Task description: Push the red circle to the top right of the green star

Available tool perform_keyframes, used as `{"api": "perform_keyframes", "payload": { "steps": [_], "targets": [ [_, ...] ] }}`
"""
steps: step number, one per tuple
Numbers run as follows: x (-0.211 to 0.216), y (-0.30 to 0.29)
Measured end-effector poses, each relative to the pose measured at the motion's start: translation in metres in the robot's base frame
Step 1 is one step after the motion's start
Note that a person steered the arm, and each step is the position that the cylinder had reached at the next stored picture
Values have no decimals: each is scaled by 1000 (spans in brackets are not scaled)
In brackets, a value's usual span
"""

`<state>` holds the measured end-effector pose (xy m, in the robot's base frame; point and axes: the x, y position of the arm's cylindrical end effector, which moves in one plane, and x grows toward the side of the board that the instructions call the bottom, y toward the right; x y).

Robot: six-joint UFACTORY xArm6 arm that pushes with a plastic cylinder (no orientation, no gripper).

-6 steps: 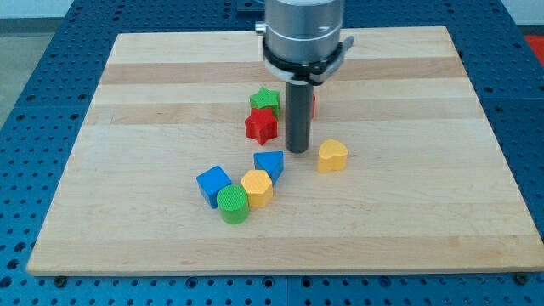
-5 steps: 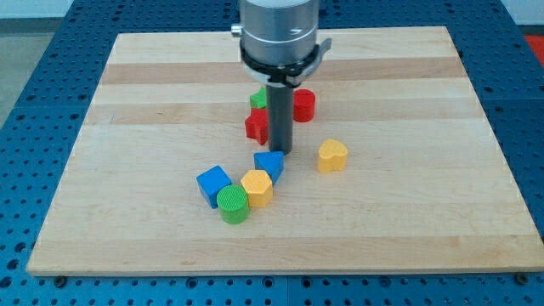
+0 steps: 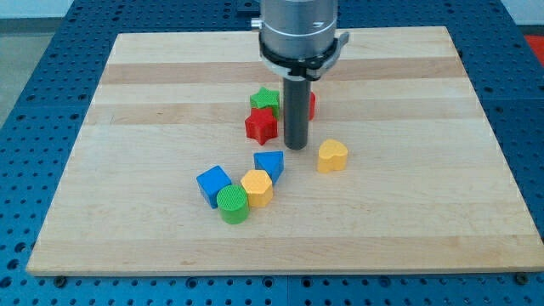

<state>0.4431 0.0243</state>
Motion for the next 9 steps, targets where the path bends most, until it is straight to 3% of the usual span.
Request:
{"api": "perform_keyframes", "payload": {
  "steps": [2,9],
  "targets": [
    [-34,17],
    [-62,31]
  ]
}}
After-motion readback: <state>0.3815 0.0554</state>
